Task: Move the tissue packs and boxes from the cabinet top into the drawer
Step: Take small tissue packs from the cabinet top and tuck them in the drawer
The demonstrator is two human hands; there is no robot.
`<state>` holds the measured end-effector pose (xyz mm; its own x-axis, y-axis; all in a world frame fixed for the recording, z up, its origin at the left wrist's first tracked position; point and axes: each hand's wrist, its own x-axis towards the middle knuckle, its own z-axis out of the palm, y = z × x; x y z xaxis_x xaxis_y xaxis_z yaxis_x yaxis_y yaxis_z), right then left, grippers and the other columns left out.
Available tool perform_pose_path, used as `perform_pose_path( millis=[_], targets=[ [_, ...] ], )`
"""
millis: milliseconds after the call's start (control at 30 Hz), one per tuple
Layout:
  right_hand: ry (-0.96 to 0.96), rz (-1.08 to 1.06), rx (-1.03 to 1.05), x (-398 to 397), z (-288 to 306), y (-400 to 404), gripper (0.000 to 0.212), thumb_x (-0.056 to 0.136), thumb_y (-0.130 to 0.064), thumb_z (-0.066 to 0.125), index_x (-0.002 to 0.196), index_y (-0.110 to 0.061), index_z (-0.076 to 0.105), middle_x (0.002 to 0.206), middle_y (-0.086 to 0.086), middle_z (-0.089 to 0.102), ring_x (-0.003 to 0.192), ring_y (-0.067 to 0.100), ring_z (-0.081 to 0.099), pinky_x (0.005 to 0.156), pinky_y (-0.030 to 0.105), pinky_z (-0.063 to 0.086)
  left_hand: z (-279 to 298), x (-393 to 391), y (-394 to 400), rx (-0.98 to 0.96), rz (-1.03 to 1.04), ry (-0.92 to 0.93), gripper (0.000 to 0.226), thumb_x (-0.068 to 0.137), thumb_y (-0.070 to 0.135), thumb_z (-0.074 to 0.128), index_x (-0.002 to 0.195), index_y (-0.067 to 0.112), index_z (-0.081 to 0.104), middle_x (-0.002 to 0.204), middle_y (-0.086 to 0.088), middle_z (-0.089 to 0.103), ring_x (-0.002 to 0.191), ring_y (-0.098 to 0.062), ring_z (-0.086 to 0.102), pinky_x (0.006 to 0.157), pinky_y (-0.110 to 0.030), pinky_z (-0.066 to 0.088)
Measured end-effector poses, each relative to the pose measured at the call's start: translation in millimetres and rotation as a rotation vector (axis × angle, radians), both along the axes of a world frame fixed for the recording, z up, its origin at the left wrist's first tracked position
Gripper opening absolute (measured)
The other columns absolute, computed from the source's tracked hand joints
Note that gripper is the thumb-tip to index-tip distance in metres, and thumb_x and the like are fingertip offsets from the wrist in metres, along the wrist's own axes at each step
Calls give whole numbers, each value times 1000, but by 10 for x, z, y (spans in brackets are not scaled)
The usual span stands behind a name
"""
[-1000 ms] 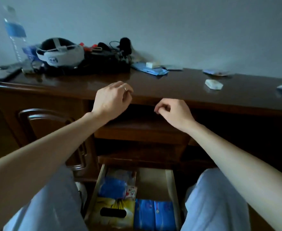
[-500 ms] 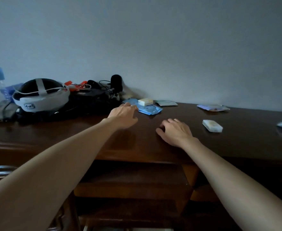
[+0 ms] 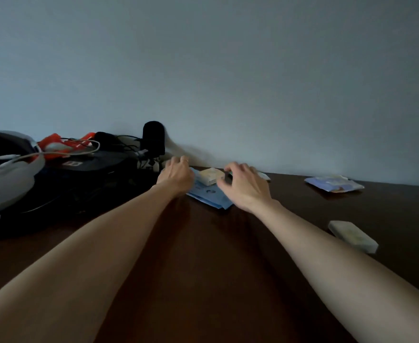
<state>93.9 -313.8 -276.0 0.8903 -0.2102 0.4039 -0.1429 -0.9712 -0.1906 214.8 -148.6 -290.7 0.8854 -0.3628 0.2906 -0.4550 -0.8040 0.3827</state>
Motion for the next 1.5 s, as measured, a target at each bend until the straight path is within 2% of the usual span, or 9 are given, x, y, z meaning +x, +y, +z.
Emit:
perform_pose_path(
  millis=[167,333,500,733,900,1033,1233,1400,1500],
  targets=[
    [243,110,43,769,-224,83,64,99,-66,32,156,-38,24,167,8,18,150,36,25,115,53,28,-61,708,-79,227,39,6,44,101,26,46,141,6,50,144,-23,42,135,-43,36,112,-50,34],
    [257,103,33,924,-457,24,57,101,-63,27,148,-31,32,149,19,40,139,36,38,113,50,28,-248,863,-306,271,147,-61,48,106,27,32,143,-1,44,148,-25,43,135,-43,41,110,-47,33],
    [258,88,-27,765,-373,109,55,102,-59,28,146,-27,36,145,20,46,136,37,39,111,49,30,-150,754,-215,195,180,43,65,101,45,49,145,-1,37,147,-30,40,135,-45,40,109,-45,34],
    [323,-44,-86,-116,-219,209,56,101,-62,30,141,-24,38,143,21,47,132,39,39,104,51,33,-77,-65,-81,1,67,1,37,102,36,52,108,3,67,124,-23,55,115,-41,50,92,-46,44],
    [371,-241,-91,-953,-111,317,61,99,-65,34,142,-21,37,140,23,47,125,40,46,93,49,40,28,-882,157,-269,55,-102,45,105,40,44,101,3,68,113,-21,56,101,-41,55,74,-39,40],
    [408,-315,-42,-1536,-23,473,79,89,-78,41,146,-23,35,134,21,51,116,38,56,80,44,41,66,-1578,326,-272,15,-89,47,103,50,40,91,12,64,102,-15,63,92,-39,61,67,-36,37],
    [334,-321,218,-2220,-33,640,98,74,-84,56,147,-20,40,140,19,52,127,39,51,90,44,43,-27,-2559,435,-388,-5,150,50,94,64,42,87,22,68,81,-2,69,81,-30,68,74,-37,52],
    [60,-201,505,-2810,-136,893,67,64,-63,78,116,-27,58,112,2,67,104,26,66,78,36,53,64,-3234,744,-1007,-30,736,23,92,34,67,104,15,72,85,-2,69,79,-18,66,75,-34,58],
    [-124,-58,789,-3195,-289,1060,60,62,-43,85,113,-38,54,103,-14,62,95,12,63,68,30,49,60,-3596,1032,-1094,-89,909,17,90,34,72,91,17,68,79,-2,69,70,-16,65,62,-31,51]
  ],
)
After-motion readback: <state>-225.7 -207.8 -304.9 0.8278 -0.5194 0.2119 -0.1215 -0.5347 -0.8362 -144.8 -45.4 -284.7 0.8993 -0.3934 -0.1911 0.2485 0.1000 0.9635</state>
